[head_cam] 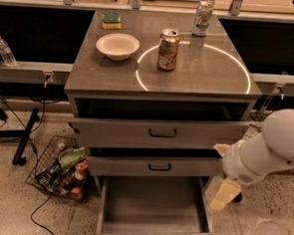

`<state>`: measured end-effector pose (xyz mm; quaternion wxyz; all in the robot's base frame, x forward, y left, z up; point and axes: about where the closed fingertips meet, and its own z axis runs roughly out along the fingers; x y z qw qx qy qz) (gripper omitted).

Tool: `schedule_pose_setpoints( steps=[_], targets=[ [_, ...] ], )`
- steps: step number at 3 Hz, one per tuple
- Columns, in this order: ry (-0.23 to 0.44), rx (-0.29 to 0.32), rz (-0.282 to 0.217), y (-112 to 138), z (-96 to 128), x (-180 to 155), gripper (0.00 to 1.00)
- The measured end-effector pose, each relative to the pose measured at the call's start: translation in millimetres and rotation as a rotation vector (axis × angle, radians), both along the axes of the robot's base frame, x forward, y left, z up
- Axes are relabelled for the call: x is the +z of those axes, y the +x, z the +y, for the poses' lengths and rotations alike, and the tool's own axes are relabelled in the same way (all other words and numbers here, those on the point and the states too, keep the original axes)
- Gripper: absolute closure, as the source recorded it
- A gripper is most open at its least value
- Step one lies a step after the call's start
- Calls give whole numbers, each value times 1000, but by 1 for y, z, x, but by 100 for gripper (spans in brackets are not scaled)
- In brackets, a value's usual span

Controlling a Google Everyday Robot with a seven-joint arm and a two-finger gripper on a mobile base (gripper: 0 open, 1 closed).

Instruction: Close bottom drawer

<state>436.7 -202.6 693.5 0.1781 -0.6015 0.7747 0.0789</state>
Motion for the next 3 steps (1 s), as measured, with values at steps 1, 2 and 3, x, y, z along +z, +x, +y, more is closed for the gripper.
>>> schedule_pose_setpoints(
  steps=[1,2,3],
  targets=[
    [-14,-18,32,0,11,-76,0],
    [-27,-19,34,18,9,-173,0],
    [-37,-7,29,32,-1,-231,0]
  ],
)
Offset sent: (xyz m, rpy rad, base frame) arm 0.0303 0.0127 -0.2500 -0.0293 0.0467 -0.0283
